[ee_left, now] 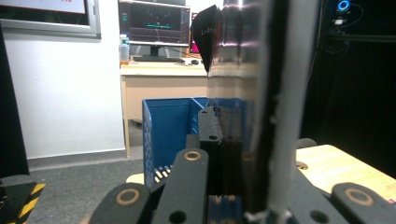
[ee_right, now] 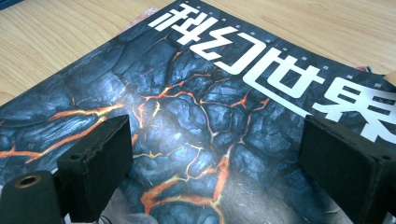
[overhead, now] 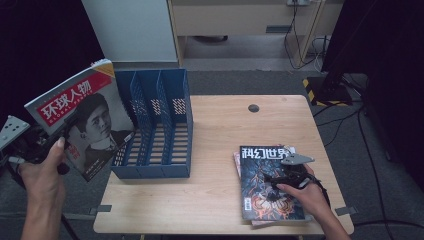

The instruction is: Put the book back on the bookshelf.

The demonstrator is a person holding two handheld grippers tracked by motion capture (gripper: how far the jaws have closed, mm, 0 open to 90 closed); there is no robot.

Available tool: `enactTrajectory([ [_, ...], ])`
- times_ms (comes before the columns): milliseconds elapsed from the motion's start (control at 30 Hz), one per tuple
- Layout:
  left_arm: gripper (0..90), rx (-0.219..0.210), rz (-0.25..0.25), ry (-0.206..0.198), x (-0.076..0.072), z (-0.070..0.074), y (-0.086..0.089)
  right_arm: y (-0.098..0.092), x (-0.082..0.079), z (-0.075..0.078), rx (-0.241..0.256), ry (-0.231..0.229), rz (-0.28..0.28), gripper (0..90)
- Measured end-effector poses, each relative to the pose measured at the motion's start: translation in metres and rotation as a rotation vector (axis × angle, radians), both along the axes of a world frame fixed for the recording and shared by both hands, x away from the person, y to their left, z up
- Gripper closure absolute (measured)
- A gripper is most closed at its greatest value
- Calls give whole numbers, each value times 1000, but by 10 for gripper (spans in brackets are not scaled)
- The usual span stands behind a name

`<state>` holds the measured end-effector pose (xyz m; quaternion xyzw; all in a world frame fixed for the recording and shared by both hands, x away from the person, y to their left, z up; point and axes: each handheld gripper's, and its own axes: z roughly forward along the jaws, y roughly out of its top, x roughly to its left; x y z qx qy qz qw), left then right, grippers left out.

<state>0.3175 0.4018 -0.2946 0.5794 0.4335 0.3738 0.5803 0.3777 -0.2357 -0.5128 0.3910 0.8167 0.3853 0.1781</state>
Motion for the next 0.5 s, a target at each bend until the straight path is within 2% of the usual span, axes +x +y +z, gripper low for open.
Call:
enactTrajectory([
  [233,863,13,23,13,15,-3,-1,0,0,0,1,0,-1,102],
  [500,863,-3,38,22,30,-9,-7,0,0,0,2,0,-1,103],
])
